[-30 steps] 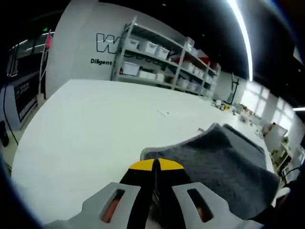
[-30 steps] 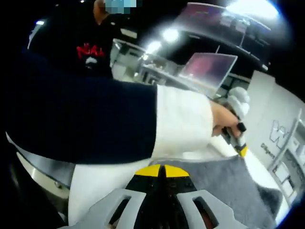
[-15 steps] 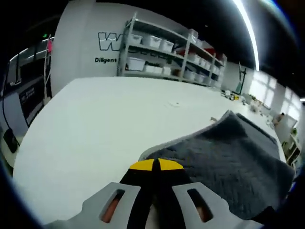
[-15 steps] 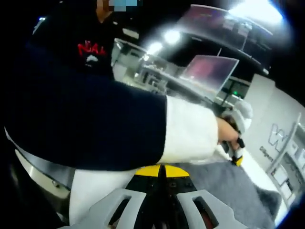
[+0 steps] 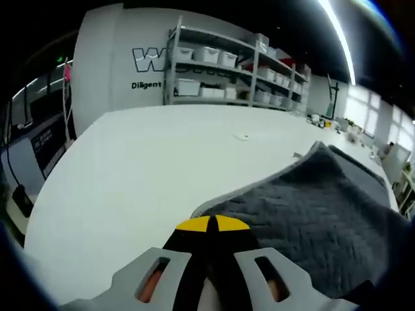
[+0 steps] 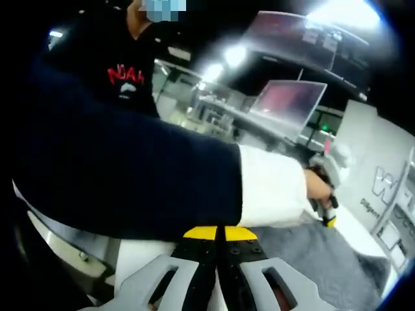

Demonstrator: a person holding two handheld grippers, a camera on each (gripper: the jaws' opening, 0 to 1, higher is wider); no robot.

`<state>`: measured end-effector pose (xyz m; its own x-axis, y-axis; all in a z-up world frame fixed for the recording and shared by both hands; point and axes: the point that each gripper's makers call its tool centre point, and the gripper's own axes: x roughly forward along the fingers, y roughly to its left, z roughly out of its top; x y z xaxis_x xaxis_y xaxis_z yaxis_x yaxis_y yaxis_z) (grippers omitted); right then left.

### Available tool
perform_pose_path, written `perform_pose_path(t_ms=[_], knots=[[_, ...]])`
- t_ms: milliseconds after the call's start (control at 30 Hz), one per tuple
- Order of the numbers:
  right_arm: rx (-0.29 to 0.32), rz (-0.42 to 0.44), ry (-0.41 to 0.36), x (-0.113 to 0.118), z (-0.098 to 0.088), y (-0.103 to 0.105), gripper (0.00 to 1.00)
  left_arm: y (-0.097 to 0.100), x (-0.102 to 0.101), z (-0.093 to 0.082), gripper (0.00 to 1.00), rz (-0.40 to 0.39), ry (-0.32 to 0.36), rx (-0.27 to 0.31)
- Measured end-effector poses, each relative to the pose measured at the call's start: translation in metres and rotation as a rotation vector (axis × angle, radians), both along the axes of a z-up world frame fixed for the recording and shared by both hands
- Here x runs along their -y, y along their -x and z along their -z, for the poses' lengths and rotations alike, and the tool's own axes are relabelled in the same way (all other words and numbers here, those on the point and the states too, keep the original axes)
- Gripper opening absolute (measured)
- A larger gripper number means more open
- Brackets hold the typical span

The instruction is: Open the folded towel by lifting each exposed corner and separating the folded layers until the towel lies flat within the target outline without major curled edges

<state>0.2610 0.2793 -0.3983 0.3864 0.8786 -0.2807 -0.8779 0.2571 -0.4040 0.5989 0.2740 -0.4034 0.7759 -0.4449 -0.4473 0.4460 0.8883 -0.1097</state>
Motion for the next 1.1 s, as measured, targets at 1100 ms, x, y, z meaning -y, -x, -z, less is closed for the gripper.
perform_pose_path(t_ms=[1100], knots=[[-0.249,0.135,-0.351,0.162,-0.108,-0.062,0.00,0.056,0.050,-0.083,0.10,0.201,0.379,0.159]])
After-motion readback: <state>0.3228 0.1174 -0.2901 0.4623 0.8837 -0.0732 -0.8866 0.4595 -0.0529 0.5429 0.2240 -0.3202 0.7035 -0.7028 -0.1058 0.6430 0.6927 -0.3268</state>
